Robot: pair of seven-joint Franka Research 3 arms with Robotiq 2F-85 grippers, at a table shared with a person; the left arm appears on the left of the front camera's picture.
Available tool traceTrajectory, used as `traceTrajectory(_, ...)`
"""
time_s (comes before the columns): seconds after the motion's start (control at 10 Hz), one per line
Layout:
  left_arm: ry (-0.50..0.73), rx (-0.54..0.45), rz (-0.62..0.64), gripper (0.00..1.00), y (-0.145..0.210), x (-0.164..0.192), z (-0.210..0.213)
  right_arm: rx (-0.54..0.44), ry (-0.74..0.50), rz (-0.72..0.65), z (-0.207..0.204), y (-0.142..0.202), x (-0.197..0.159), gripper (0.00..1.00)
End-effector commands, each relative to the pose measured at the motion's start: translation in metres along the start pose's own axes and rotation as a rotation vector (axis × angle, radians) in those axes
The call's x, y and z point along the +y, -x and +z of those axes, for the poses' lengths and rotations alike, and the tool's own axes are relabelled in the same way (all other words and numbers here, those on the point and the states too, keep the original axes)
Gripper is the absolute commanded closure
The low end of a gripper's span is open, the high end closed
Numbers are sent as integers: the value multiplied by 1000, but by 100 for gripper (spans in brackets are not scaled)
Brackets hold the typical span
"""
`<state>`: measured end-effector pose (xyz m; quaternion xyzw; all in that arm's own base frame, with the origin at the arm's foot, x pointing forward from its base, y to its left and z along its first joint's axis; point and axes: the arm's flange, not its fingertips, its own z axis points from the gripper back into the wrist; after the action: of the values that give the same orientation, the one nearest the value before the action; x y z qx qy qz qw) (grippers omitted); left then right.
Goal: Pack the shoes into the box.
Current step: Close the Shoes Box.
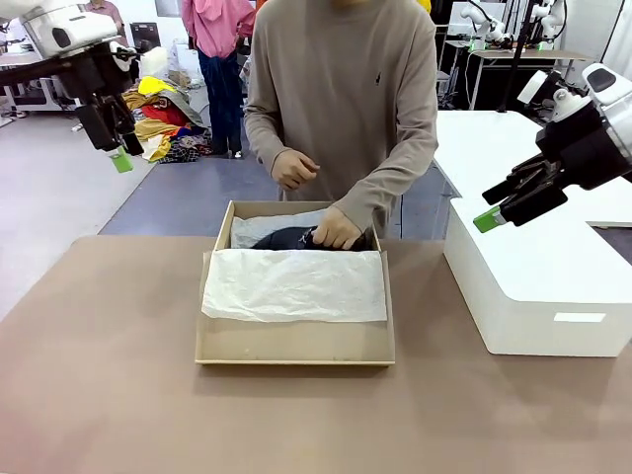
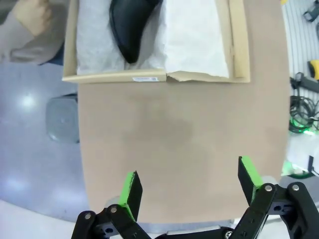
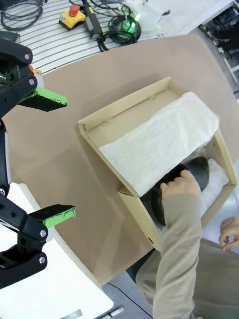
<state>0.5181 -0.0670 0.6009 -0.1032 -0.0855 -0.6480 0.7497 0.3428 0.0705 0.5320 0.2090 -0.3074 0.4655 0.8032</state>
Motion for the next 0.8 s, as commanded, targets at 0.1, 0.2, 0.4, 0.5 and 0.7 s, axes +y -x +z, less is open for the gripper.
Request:
traceTrajectory(0.1, -18, 38, 30, 0, -2, -1, 2, -17, -13, 5, 0, 0, -1, 0)
traceTrajectory(0.2, -18, 38, 30, 0, -2, -1, 2, -17, -13, 5, 0, 0, -1, 0)
traceTrajectory(0.4, -18, 38, 30, 0, -2, -1, 2, -17, -13, 5, 0, 0, -1, 0)
traceTrajectory(0.5, -18, 38, 30, 0, -2, -1, 2, -17, -13, 5, 0, 0, -1, 0)
traceTrajectory(0.7, 10, -21, 10, 0, 8, 3, 2, -17, -13, 5, 0, 0, -1, 0)
